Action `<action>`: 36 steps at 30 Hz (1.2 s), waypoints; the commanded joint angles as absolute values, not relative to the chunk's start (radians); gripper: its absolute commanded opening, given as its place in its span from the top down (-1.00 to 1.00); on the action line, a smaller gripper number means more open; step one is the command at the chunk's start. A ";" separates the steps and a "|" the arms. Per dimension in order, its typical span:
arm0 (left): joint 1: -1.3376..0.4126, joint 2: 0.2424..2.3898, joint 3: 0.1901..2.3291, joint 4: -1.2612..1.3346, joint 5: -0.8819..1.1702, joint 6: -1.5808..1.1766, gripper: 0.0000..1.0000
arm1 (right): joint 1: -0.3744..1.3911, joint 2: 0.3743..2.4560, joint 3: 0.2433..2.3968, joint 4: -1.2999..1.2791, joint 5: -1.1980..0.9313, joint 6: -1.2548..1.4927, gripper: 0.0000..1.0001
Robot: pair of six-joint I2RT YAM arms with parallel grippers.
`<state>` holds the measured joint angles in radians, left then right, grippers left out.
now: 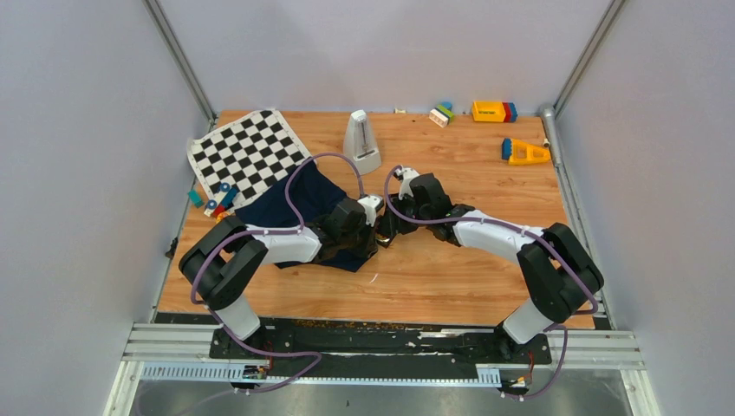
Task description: Remove the brooch from the garment
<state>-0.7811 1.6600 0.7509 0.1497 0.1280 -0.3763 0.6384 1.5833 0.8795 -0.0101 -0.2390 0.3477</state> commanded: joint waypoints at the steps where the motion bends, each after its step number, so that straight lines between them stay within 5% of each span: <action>1: -0.782 1.695 0.765 0.133 0.065 -0.380 1.00 | 0.644 1.586 0.870 0.022 -0.322 0.315 0.21; 20: -0.614 1.381 0.603 0.033 0.072 -0.413 1.00 | 0.738 1.737 0.993 -0.067 -0.318 0.338 0.22; 25: -0.577 1.349 0.593 0.019 0.083 -0.402 1.00 | 0.756 1.819 1.063 -0.119 -0.176 0.383 0.38; 31: -0.570 1.323 0.598 0.013 0.081 -0.378 1.00 | 0.710 1.827 1.087 -0.167 0.110 0.479 0.29; 36: -0.499 1.260 0.613 -0.035 0.144 -0.385 0.83 | 0.670 1.702 1.017 -0.107 -0.011 0.407 0.02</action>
<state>-0.5636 1.3399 0.5972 0.0063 0.0875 -0.3943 0.6888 1.8233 1.0534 -0.1394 -0.0128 0.4278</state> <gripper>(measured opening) 0.025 0.435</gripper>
